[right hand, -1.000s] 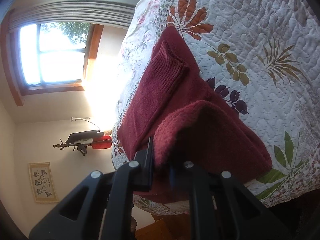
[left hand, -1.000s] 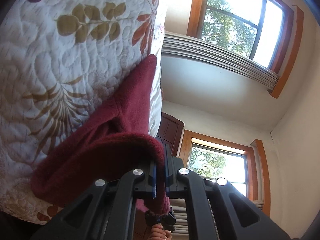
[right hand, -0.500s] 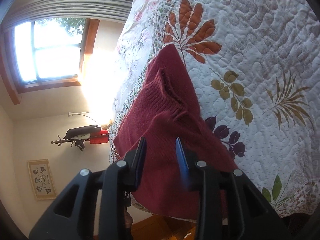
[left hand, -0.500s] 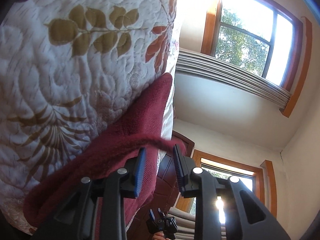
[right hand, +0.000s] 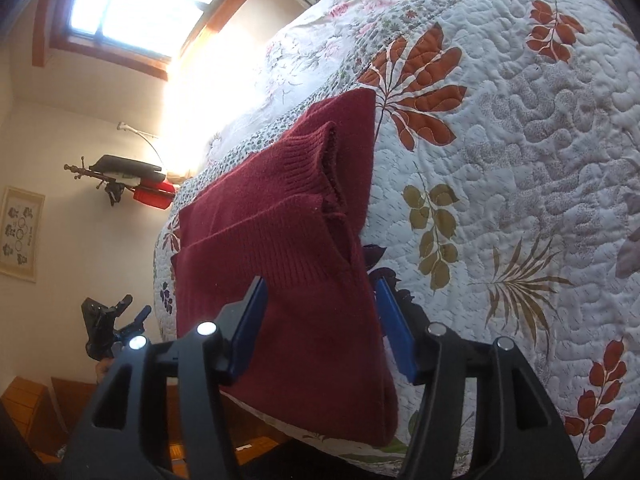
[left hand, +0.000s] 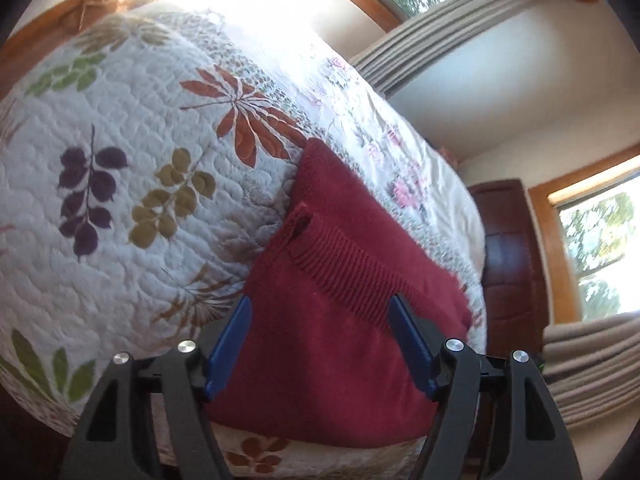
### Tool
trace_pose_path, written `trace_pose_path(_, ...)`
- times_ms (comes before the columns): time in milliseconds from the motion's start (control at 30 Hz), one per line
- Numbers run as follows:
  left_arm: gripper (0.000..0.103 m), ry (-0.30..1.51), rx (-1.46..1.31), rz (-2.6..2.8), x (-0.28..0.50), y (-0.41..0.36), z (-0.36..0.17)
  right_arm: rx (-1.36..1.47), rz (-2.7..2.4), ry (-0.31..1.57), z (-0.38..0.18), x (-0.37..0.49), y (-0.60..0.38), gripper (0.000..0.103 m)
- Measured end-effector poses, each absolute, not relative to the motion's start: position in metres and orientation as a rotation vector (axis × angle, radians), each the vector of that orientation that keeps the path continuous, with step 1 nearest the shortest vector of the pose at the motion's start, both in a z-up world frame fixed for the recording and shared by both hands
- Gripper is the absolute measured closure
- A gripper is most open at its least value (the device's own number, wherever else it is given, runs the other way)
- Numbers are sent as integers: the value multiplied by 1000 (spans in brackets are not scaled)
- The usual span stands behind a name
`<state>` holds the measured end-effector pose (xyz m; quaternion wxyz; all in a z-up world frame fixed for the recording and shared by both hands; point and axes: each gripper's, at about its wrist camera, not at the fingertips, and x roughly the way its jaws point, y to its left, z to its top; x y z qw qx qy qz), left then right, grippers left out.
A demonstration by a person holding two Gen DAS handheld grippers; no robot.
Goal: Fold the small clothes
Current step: 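Open both tools and release the folded sweater onto the bed, then grasp the sweater's folded edge with both tools and lift it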
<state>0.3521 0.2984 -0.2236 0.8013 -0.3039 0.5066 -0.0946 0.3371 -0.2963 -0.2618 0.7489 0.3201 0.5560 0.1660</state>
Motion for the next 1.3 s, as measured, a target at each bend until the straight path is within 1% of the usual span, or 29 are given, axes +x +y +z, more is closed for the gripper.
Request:
trace_pose_path(100,30,1154,-534,-231,370,297,-243,639,312,1200,-262,335,-289,33)
trace_pose_path(200,30,1207,-505,-264,387,299,-270,644,276,1202,-264,336,-284,29)
trace_pose_path(333,30,1271,-471,-314,410,291,-300,609,259,1231,-271,344,-275,29)
trace_pose_path(467,32,1287,-449,-397,415,281,-305,576,258,1252,-279,353,-266,27)
trace_pose_path(500,38,1281,-456,-419,415,279,-303,572,264,1254,-280,355,-264,27)
trace_pose_path(533,53,1275,-450,-437,415,277,-301,565,269,1255,-281,357,-261,27)
trace_pose_path(600,67,1279,-411,-454,416,270,-298,555,274,1258,-283,360,-257,25)
trace_pose_path(633,71,1282,-398,-460,417,268,-297,554,275,1263,-285,361,-256,25)
trace_pose_path(767,73,1288,-384,-454,420,267,-295,544,273,1279,-291,366,-253,25)
trace_pose_path(833,79,1280,-391,-456,421,268,-292,528,280,1272,-290,367,-250,25)
trace_pose_path(867,80,1276,-393,-459,419,268,-291,517,284,1269,-288,367,-248,31)
trace_pose_path(900,83,1271,-393,-460,419,268,-290,511,294,1267,-286,367,-247,40)
trace_pose_path(933,85,1265,-395,-463,418,268,-290,515,309,1266,-285,366,-246,45)
trace_pose_path(967,86,1260,-405,-468,418,267,-291,511,310,1262,-283,367,-244,52)
trace_pose_path(1000,86,1253,-418,-470,418,264,-292,504,312,1255,-282,366,-245,58)
trace_pose_path(1067,86,1240,-453,-469,418,264,-294,507,316,1255,-283,367,-250,61)
trace_pose_path(1167,86,1227,-491,-458,416,271,-298,520,312,1259,-287,371,-256,61)
trace_pose_path(1233,86,1220,-492,-455,415,272,-299,508,313,1264,-287,372,-256,69)
trace_pose_path(1267,86,1215,-484,-449,414,272,-298,485,304,1269,-286,372,-254,83)
trace_pose_path(1300,88,1208,-481,-445,413,273,-297,470,299,1275,-285,371,-250,94)
